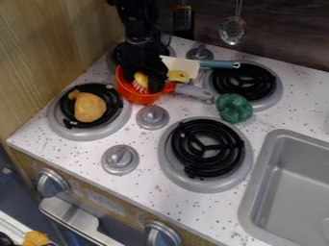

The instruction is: Put the yellow brush in to the center of the burner

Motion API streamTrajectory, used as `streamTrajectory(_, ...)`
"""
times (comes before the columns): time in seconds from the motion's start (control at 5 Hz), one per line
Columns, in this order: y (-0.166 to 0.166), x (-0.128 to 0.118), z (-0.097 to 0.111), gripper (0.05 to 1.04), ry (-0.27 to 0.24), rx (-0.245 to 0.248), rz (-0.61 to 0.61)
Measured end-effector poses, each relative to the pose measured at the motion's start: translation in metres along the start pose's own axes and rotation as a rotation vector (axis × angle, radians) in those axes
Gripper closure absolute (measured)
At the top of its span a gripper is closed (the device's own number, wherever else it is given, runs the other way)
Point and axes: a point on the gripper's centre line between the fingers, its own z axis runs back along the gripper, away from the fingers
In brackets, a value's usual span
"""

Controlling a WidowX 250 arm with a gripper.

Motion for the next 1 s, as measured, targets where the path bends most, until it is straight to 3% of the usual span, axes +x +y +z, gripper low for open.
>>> streamTrajectory(0.2,0.002,0.002,-0.002,0.142,0.001,0.007,-0.006)
streamTrajectory(0.4,0.004,0.004,-0.004,0.317,0.003,0.014,0.002)
streamTrajectory(0.6,0.007,0.002,-0.004,0.329,0.012,0.042,0.030)
streamTrajectory(0.8,0.002,-0.004,0.002,0.329,0.065,0.047,0.029)
streamTrajectory(1.0,0.002,-0.001,0.024,0.330,0.062,0.072,0.072)
